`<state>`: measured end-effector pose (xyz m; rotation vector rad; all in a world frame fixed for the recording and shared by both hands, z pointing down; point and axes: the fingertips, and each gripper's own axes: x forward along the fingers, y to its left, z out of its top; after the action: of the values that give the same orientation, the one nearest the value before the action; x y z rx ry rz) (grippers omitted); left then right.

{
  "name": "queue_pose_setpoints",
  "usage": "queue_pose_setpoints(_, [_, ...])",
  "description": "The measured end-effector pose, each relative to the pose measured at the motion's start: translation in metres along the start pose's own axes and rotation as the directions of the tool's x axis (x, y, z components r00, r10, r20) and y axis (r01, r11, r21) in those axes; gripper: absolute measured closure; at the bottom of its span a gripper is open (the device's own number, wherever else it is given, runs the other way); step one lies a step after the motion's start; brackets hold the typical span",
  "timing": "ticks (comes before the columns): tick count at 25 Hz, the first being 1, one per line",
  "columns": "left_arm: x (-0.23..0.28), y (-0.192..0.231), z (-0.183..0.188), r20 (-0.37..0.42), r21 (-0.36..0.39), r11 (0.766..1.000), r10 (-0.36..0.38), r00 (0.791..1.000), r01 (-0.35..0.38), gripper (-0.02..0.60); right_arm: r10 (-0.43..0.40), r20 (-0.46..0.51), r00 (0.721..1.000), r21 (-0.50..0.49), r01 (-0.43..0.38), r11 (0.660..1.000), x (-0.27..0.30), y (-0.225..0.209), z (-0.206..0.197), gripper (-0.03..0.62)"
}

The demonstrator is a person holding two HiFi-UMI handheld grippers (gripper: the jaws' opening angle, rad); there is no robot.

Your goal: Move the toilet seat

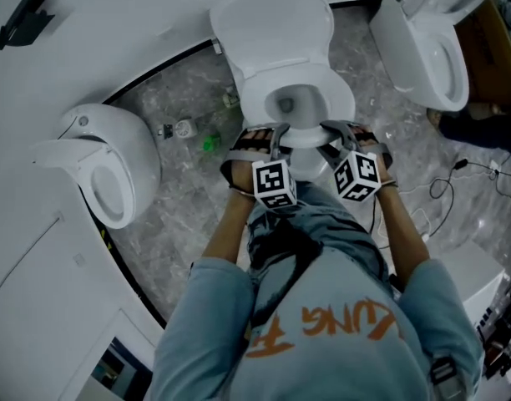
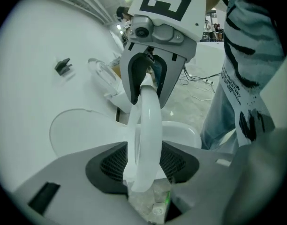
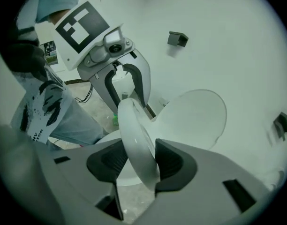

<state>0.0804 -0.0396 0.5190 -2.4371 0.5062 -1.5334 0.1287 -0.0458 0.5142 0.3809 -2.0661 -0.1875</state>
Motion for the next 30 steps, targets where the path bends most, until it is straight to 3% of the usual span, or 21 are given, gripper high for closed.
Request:
queue_pose_setpoints(4, [-0.008,0.041,0.000,-0.009,-0.082,0.996,0.029,1.000,-0.029,0.383,-0.051,0.023,0.998,0.030,0.050,0.998,-0.004,-0.039,0.019,0.420])
queue_pose_setpoints(10, [-0.012,0.111,-0.006,0.008,-0.129,0.988,0.089,0.996,-0.087,0.383,-0.135,0.015,0.991,0.014,0.135,0.991,-0.004,-0.110,0.050,0.422])
queue_pose_setpoints(14, [-0.013,0.164,-0.013,0.016,-0.148,0.980,0.140,0.990,-0.136,0.383,-0.196,0.024,0.980,0.117,0.192,0.974,-0.001,-0.161,0.066,0.413])
queue_pose_setpoints(21, [0.000,0.237,-0.020,-0.008,-0.082,0.967,0.241,0.970,-0.241,0.392,-0.314,0.028,0.949,0.236,0.299,0.925,0.019,-0.234,0.084,0.428])
queue_pose_setpoints(30, [0.025,0.300,-0.035,-0.006,-0.076,0.962,0.261,0.965,-0.261,0.439,-0.368,0.002,0.930,0.251,0.356,0.900,0.062,-0.300,0.099,0.418])
